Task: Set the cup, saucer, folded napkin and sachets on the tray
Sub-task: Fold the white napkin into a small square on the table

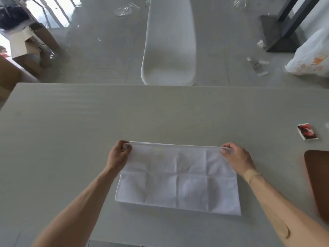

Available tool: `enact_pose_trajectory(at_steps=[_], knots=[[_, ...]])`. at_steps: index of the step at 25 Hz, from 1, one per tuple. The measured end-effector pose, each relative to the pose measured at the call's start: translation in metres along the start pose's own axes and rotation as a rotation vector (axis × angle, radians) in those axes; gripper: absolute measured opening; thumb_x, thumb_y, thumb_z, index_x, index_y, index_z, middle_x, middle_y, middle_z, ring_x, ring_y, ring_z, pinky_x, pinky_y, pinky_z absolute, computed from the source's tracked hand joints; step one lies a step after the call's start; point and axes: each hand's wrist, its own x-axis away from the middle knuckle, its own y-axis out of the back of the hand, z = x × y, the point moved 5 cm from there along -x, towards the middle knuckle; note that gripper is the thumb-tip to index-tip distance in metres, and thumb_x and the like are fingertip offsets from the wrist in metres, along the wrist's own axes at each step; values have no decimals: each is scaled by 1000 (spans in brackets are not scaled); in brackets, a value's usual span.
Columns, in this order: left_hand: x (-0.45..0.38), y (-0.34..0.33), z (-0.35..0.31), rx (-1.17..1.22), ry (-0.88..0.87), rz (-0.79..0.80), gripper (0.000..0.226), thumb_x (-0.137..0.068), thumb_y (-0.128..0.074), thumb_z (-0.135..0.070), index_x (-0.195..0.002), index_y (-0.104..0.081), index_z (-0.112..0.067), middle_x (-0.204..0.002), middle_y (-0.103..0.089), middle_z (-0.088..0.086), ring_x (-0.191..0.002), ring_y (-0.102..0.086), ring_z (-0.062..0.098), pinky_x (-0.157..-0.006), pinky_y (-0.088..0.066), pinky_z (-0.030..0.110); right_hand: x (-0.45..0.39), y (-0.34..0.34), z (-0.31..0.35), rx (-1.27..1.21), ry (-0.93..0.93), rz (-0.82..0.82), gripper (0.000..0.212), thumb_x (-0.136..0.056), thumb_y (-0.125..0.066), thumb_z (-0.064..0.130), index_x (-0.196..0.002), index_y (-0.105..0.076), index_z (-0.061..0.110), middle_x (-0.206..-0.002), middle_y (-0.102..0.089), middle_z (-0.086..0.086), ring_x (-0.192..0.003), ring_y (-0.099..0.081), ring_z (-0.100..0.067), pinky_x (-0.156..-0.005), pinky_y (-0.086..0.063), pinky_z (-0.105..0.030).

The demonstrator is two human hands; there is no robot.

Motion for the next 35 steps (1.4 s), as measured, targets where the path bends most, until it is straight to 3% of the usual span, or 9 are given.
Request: enact_pose_trajectory(at_steps=[5, 9, 12, 18, 21, 26, 29, 32, 35], knots=[[-12, -1, -7, -214, -128, 3, 7, -90, -62, -26, -97, -63, -22, -84, -64, 1, -78, -61, 27, -65, -49, 33, 1, -2, 6, 150, 85, 89, 35, -79, -73, 21, -113, -67, 26, -108, -64, -3, -100, -61, -26, -84, -46, -31], [-20, -3, -22, -434, -352, 99, 25, -88, -67, -26, -113, -63, -27, -94, -59, -7, -91, -59, 20, -69, -46, 31, -2, -6, 16, 410, 170, 190, 52, -75, -76, 33, -125, -60, 41, -100, -49, 4, -101, -46, -24, -93, -43, -34], [-25, -5, -29, -621, -445, 222, 44, -87, -69, -34, -129, -57, -34, -100, -58, -5, -104, -55, 19, -71, -49, 31, -4, -10, 17, 415, 168, 185, 45, -71, -79, 33, -114, -67, 37, -95, -47, 6, -93, -38, -18, -89, -42, -32], [-31, -6, -33, -709, -518, 275, 24, -83, -75, -34, -103, -64, -26, -111, -52, -3, -108, -43, 23, -76, -46, 34, 2, -9, 28, 383, 188, 185, 27, -67, -79, 33, -91, -68, 26, -99, -60, 8, -100, -45, -22, -86, -43, -34], [-27, -6, -36, -717, -588, 308, 15, -87, -70, -29, -96, -59, -23, -97, -57, -9, -100, -50, 23, -73, -44, 33, 12, 4, 37, 424, 253, 151, 25, -66, -78, 38, -84, -67, 25, -91, -67, 9, -99, -52, -16, -83, -44, -32], [-24, 14, -22, -473, -453, 379, 23, -88, -68, -20, -81, -55, -36, -77, -65, -12, -76, -63, 10, -68, -50, 33, 24, 38, 22, 356, 131, 134, 25, -67, -79, 50, -68, -64, 30, -73, -65, 7, -75, -58, -15, -73, -46, -33], [-29, 25, -19, -386, -368, 380, 24, -87, -70, -21, -78, -60, -41, -74, -69, -8, -70, -64, 10, -65, -49, 28, 21, 47, 1, 110, 6, 182, 12, -73, -80, 32, -68, -69, 31, -64, -69, 3, -67, -64, -17, -70, -48, -31], [-32, 25, -13, -357, -280, 259, 13, -87, -71, -18, -91, -66, -29, -85, -68, -1, -76, -66, 21, -65, -46, 27, 13, 37, -15, 68, -79, 80, 7, -81, -74, 21, -88, -75, 22, -80, -75, -5, -79, -70, -24, -78, -50, -32], [-24, 22, -1, -346, -238, 151, 28, -83, -73, -12, -109, -66, -19, -96, -60, 6, -77, -64, 24, -71, -47, 29, 18, 17, -16, 147, -44, -87, 30, -81, -73, 23, -110, -69, 19, -103, -70, -7, -96, -65, -29, -84, -50, -35]])
